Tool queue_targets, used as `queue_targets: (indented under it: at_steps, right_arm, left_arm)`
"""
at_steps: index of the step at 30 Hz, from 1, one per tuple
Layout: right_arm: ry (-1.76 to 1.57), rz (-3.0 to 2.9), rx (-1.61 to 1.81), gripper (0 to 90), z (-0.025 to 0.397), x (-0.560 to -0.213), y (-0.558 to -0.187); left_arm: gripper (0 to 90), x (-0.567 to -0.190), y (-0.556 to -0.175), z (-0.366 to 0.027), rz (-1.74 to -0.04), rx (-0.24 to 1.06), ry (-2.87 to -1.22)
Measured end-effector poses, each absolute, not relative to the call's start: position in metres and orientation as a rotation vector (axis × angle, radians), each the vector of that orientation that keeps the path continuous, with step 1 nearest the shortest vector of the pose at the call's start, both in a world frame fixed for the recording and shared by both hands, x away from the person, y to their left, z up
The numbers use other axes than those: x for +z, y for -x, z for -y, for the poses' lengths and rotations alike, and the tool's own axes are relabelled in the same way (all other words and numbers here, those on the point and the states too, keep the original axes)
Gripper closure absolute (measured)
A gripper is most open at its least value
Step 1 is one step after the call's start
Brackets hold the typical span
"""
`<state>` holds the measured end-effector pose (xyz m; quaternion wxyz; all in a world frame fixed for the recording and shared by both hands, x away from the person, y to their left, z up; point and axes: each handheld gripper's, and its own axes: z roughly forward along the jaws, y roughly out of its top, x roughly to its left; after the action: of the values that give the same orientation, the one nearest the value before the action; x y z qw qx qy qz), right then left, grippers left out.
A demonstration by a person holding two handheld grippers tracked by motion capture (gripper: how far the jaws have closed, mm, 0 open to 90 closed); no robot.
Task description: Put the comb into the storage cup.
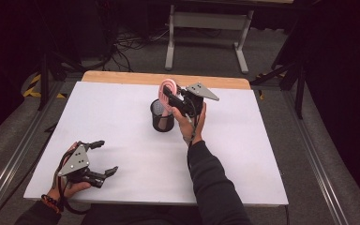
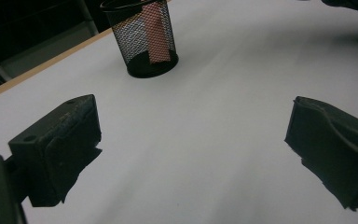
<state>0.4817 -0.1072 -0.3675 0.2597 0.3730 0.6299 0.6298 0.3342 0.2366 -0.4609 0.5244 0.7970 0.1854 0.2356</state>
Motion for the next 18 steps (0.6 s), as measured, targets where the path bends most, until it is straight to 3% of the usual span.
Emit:
queue_targets:
  at_steps: [18]
  right_arm:
    - [-1.056, -1.713, 1.647, 58.2, 0.1148, -0.3766, -0.4869]
  left_arm:
    - [3.9, -0.4612, -0.3345, -0.2365, -0.444, 0.563, -1.913]
